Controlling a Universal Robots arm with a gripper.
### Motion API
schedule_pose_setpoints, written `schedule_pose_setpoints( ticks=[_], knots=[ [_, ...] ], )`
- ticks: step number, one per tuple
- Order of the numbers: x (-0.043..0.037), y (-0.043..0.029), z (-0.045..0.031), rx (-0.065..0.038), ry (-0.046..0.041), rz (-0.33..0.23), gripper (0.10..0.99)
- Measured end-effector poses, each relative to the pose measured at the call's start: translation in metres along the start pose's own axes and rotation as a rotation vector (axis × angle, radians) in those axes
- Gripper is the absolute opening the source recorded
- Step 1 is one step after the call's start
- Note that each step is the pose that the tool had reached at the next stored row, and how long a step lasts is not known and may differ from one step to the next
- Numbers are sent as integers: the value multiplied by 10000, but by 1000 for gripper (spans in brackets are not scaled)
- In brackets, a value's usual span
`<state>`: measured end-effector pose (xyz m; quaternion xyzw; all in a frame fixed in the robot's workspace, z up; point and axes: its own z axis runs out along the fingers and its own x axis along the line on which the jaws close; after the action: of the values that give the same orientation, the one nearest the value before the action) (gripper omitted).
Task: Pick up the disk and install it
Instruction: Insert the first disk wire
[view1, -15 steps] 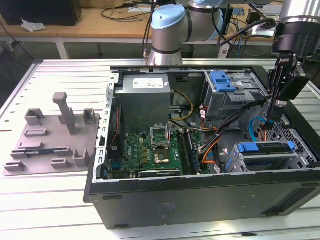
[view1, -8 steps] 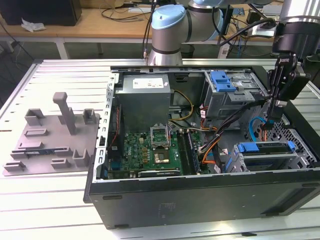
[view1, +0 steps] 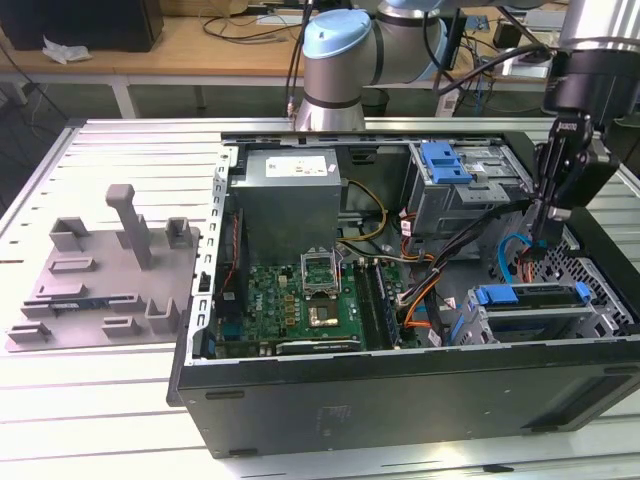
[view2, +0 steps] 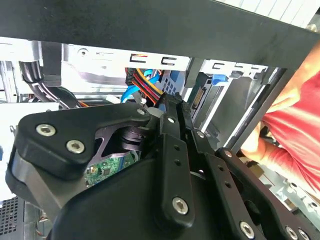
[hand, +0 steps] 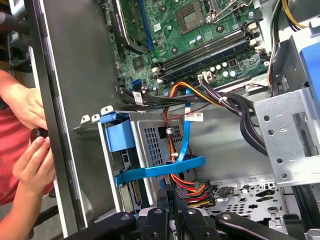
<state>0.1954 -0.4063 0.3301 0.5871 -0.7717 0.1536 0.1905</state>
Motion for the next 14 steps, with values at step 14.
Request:
schedule_pose_setpoints(
  ticks=[14],
  knots=[
    [317,-37,85,69,-630,-251,165]
  ],
)
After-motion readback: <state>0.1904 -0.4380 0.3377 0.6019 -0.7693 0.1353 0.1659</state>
